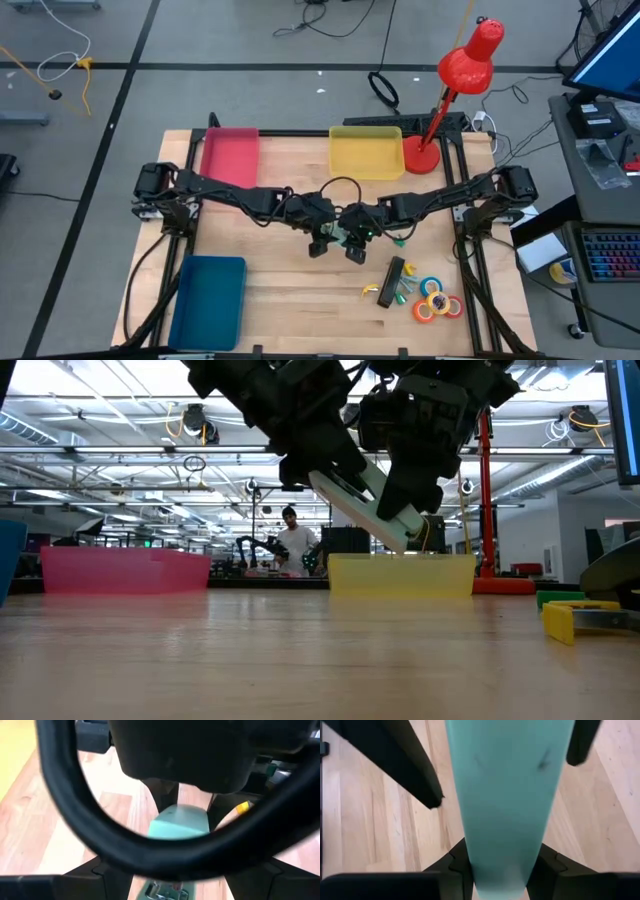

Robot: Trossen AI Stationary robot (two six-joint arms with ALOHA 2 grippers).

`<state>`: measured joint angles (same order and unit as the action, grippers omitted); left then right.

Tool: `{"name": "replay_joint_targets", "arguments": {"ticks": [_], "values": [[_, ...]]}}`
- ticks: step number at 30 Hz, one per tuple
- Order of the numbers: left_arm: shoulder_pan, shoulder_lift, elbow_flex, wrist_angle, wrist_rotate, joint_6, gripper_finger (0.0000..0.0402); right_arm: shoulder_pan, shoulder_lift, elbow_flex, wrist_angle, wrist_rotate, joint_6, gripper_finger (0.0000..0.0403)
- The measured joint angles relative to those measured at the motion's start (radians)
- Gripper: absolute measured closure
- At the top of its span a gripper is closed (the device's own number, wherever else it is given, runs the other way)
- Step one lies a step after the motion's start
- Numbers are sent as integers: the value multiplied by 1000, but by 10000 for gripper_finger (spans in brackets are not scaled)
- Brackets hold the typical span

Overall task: Pick and place Stapler, Stapler remover, tape
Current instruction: Put the light blue stapler into the red bin

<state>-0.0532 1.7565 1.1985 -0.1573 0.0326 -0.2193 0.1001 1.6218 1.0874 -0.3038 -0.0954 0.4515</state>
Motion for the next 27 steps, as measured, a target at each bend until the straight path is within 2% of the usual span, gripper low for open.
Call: {"name": "replay_joint_targets", "arguments": {"ticks": [17,21,27], "values": [[1,2,-2,99,12,-52,136,0,-2,2,3,-5,0,290],[1,2,-2,99,28,-48,174,0,-2,2,4,-5,0,290],[2,0,0,87,68,-37,272,1,-2,2,6,-8,-30,290]]}}
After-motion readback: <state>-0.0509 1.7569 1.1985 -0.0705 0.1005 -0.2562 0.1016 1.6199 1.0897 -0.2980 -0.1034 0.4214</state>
